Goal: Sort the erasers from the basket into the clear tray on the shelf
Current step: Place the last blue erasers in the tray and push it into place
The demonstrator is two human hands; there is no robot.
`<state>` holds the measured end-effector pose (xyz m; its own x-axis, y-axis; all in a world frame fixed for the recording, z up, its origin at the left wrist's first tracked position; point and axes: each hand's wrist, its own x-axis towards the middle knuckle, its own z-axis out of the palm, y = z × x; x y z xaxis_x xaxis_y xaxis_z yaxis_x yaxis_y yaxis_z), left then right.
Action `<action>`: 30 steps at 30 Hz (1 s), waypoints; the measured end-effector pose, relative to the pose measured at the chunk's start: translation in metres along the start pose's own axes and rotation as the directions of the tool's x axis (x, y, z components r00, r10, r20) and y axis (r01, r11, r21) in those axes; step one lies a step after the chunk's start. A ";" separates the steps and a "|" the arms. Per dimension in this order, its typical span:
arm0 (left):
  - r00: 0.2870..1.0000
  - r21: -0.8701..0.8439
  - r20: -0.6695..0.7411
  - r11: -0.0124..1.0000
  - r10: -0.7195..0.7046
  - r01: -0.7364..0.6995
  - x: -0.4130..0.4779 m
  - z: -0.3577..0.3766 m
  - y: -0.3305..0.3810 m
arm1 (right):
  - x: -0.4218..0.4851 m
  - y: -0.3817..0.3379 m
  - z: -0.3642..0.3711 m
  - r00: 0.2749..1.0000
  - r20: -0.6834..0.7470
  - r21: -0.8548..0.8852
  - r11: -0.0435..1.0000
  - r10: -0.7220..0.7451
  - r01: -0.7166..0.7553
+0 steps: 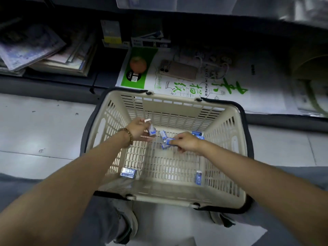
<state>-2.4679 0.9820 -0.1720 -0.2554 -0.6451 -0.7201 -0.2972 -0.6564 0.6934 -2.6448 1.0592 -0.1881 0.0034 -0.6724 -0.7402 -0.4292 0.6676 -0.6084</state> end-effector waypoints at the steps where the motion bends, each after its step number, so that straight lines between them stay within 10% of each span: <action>1: 0.998 0.003 0.021 0.999 0.052 -0.052 -0.010 0.000 0.017 | -0.012 -0.014 -0.015 0.999 0.002 -0.040 0.999 -0.032 0.032; 9: 0.933 0.178 0.148 0.919 0.329 -0.352 -0.093 -0.014 0.123 | -0.133 -0.120 -0.108 0.955 0.034 -0.041 0.954 -0.295 0.297; 15: 0.906 -0.038 0.149 0.918 0.397 -0.396 -0.126 0.007 0.139 | -0.179 -0.148 -0.111 0.855 -0.034 0.148 0.844 -0.517 0.516; 30: 0.701 -0.021 0.436 0.785 0.565 -0.619 -0.147 0.000 0.163 | -0.171 -0.178 -0.091 0.724 -0.390 0.186 0.722 -0.569 0.667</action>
<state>-2.4786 0.9697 0.0471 -0.7477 -0.6525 -0.1237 -0.0555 -0.1241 0.9907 -2.6508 1.0264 0.0732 -0.1058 -0.9913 -0.0786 -0.1393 0.0931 -0.9859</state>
